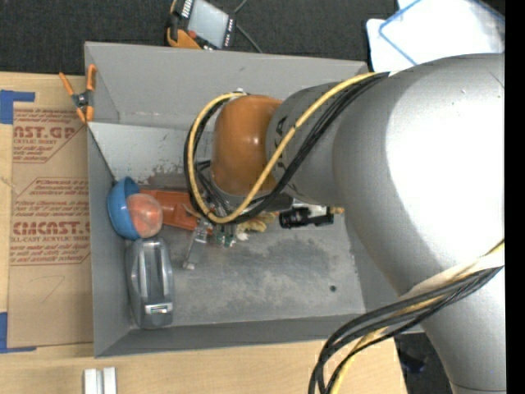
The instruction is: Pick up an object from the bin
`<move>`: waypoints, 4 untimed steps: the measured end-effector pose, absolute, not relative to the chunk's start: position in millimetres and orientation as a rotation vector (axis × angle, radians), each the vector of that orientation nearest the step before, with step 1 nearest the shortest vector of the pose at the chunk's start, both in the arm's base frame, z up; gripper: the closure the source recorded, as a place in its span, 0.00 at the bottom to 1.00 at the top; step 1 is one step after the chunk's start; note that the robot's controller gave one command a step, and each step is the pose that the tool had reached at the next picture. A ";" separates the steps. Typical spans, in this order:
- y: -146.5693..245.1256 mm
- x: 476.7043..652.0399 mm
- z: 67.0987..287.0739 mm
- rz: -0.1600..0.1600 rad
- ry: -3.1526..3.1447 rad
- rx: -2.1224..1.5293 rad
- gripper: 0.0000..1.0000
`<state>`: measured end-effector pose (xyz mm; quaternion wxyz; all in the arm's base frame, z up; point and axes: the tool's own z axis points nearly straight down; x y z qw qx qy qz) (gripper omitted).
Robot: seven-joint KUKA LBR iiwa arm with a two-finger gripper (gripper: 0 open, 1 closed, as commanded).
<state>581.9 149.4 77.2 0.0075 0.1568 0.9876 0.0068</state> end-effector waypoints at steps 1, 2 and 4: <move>164.3 587.8 74.0 0.004 3.025 -0.775 1.00; 166.2 589.3 73.8 0.001 2.966 -0.974 1.00; 166.1 586.8 138.4 0.002 2.974 -0.975 1.00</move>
Offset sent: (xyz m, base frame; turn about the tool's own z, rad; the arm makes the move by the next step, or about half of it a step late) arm 0.0000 0.0000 0.0000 0.0000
